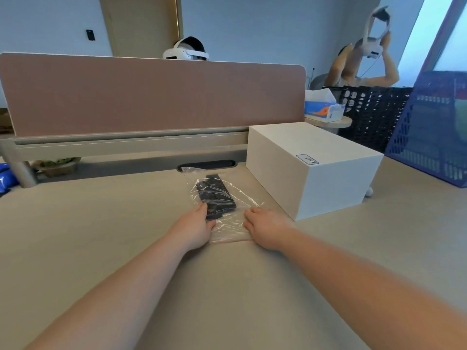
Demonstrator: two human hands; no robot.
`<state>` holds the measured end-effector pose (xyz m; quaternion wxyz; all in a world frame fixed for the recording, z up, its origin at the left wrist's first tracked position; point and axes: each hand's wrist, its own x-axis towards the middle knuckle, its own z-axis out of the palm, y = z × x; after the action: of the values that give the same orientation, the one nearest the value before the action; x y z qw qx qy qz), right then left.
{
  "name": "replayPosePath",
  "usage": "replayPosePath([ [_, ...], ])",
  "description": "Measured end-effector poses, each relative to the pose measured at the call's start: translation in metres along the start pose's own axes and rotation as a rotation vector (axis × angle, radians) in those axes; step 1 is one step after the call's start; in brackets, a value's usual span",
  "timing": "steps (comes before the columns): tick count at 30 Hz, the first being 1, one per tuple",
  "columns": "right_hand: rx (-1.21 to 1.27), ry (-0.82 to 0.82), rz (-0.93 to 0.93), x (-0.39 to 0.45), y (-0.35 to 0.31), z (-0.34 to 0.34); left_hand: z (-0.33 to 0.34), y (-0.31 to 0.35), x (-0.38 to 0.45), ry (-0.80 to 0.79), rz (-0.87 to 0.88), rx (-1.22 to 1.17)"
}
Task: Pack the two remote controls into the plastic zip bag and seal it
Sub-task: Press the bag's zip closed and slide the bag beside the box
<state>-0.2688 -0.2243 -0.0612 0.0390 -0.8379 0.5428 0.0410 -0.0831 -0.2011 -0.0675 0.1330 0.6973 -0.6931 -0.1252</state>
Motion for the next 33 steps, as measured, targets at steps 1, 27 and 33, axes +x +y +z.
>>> replayPosePath([
  [1, -0.006, 0.003, 0.01, 0.003, 0.003, -0.001, 0.0, 0.002, 0.005, -0.005, 0.003, 0.005],
  [27, -0.062, 0.11, 0.092, -0.008, 0.008, -0.009, -0.002, 0.015, -0.006, 0.027, -0.044, 0.101],
  [33, -0.028, 0.168, 0.076, -0.03, -0.005, -0.005, -0.009, 0.008, -0.043, 0.021, -0.104, 0.134],
])
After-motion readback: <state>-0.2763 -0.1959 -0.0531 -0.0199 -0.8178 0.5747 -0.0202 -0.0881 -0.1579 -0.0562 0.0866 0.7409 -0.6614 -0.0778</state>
